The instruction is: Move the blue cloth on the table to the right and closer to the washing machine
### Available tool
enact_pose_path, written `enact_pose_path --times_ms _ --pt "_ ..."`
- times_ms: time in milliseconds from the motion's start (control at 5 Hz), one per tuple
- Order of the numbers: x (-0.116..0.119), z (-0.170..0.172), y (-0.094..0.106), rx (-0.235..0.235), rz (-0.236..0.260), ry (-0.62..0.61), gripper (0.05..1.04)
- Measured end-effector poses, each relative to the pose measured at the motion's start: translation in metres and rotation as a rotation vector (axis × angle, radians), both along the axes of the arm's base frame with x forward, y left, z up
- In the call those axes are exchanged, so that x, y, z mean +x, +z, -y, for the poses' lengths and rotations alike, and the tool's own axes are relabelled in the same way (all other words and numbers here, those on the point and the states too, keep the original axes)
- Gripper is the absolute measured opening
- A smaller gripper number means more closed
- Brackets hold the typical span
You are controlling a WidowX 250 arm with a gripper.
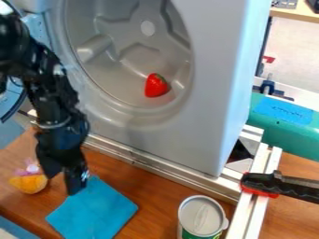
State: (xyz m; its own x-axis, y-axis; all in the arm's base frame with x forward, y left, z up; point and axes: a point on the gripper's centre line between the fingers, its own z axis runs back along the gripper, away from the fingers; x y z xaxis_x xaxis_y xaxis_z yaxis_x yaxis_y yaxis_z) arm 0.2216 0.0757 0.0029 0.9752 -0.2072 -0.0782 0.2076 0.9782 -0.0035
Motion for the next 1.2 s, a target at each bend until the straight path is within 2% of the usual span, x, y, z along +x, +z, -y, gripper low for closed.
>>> enact_pose_path --times_ms 200,400,600,800,1000,1200 --pt "-0.007 -0.001 -0.024 0.010 -0.045 -0.036 1.009" --pt "-0.013 0.000 -0.043 0.017 -0.023 -0.062 1.009" --pt "-0.015 0.004 -0.051 0.020 -0.022 -0.077 1.009" --pt "-0.015 0.012 -0.059 0.024 0.017 -0.069 1.009" --pt "-0.006 0.024 -0.061 0.000 0.096 -0.009 1.009" --pt "0.002 0.034 -0.063 0.022 0.128 0.056 1.009"
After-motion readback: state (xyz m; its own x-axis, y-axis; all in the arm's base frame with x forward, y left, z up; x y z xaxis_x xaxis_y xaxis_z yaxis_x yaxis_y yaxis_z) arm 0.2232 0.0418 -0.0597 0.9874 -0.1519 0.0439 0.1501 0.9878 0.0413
